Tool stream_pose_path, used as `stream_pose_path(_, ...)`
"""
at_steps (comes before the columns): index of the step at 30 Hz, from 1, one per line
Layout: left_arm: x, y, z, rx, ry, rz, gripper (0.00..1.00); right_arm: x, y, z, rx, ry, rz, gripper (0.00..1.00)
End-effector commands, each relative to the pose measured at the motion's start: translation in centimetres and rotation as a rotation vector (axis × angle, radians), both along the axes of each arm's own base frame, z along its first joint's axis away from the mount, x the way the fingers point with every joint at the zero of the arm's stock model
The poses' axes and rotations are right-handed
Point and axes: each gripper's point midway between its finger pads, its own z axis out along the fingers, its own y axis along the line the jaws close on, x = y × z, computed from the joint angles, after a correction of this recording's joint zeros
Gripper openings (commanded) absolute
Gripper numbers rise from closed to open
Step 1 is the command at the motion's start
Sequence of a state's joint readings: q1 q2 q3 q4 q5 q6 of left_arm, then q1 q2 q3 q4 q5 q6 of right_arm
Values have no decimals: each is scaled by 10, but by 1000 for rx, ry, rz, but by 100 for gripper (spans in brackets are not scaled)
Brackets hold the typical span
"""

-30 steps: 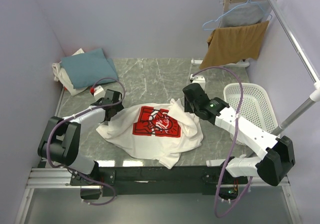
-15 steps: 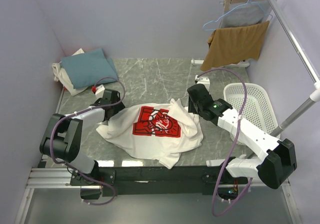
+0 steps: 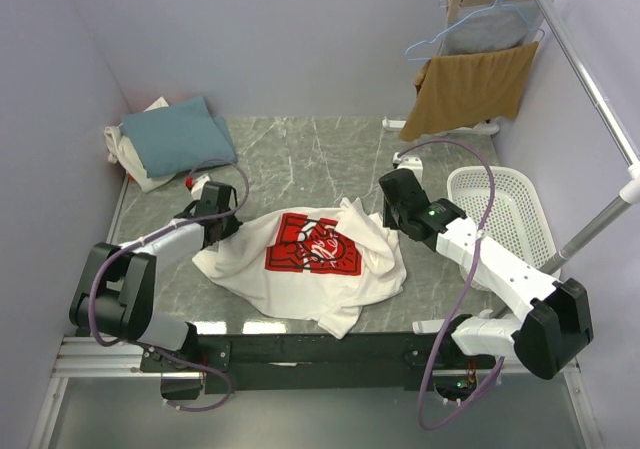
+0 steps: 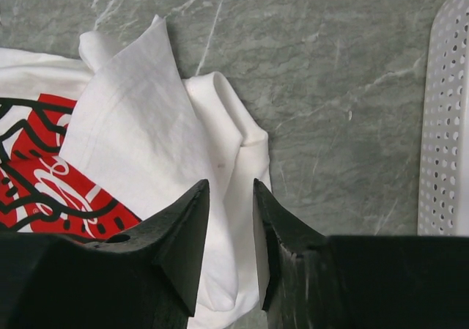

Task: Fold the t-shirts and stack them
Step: Flatten out the tshirt

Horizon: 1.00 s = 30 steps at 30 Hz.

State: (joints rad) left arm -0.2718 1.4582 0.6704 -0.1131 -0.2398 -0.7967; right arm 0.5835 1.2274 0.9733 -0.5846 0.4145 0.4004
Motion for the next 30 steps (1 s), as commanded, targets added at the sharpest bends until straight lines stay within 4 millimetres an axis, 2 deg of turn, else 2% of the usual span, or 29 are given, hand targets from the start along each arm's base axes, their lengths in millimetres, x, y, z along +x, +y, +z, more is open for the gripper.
stream_pose_path(1,42,-8,88,0,-200,-39,1,16,10,3,28,-8,44,38)
stream_pose_path(2,44,-7,100,9,-211,-40,1,18,18,4,49,-1,78,42)
stream_pose_path(4,56,-8,142,7,-296,-42,1,22,29,-1,59,23,120,43)
stream_pose_path(7,59,-10,179,-5,-354,-50,1,23,51,-5,116,66,198,46)
stream_pose_path(11,54,-9,199,-12,-394,-62,1,12,78,-13,117,106,324,48)
stream_pose_path(13,51,-7,197,-4,-391,-58,1,9,83,-17,63,106,355,50)
stream_pose_path(14,49,-6,198,-4,-394,-56,1,5,95,-15,39,94,390,51)
stream_pose_path(17,46,-6,195,-6,-391,-57,1,3,106,-18,-43,88,427,54)
stream_pose_path(18,46,-6,193,-9,-388,-57,1,-4,116,-26,-74,107,458,54)
stream_pose_path(20,46,-6,191,-10,-384,-59,1,-1,122,-30,-128,101,449,54)
stream_pose_path(22,45,-6,189,-7,-380,-59,1,-9,133,-34,-165,103,476,54)
stream_pose_path(25,45,-5,190,-3,-383,-61,1,-12,137,-43,-266,87,465,54)
stream_pose_path(30,45,-6,190,-1,-384,-68,1,-10,117,-62,-502,57,377,53)
